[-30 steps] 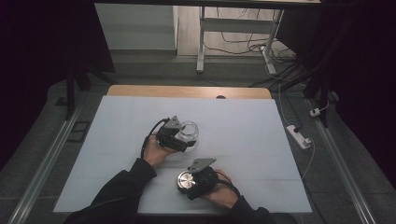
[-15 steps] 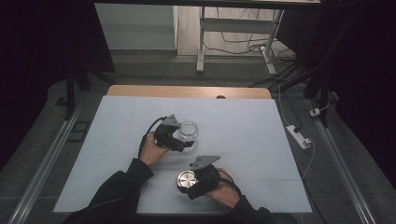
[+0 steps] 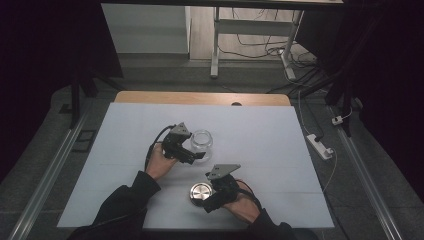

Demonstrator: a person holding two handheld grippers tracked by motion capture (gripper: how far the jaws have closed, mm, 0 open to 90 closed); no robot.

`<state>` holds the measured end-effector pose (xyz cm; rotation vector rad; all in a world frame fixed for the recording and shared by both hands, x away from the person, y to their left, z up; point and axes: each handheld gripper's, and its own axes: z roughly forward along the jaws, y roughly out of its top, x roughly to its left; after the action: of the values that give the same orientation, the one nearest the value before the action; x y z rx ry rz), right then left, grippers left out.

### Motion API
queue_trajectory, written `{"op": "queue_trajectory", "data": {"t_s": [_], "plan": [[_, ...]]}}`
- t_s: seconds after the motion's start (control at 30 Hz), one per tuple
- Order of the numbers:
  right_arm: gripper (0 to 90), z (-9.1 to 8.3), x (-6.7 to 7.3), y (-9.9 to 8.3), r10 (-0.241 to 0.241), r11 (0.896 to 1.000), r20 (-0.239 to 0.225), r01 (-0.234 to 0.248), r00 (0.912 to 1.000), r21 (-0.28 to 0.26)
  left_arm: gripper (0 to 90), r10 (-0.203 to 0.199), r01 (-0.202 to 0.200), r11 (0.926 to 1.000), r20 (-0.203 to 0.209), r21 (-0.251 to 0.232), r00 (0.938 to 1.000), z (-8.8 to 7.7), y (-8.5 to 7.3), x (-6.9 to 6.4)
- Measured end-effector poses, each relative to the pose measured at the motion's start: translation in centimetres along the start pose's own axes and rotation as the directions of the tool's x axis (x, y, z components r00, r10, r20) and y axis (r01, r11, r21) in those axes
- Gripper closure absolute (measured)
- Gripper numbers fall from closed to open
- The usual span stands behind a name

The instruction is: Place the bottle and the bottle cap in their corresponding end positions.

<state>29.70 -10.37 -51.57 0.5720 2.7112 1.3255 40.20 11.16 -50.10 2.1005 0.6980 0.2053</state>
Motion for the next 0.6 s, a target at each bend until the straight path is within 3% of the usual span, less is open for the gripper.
{"op": "queue_trajectory", "data": {"t_s": [0.2,0.6], "plan": [[0.9,-0.7,-0.2,0.3,0.016,1.000,-0.006,-0.016,0.9999,-0.020,0.0,-0.014,0.013,0.9999,-0.010,-0.010,0.9999,-1.4,-0.2,-0.1],[0.2,-2.1,-0.7,0.6,0.023,0.999,0.025,-0.021,0.9994,-0.044,0.0,-0.004,0.004,0.9999,0.021,-0.014,0.9998,-3.5,-0.8,-1.5]]}}
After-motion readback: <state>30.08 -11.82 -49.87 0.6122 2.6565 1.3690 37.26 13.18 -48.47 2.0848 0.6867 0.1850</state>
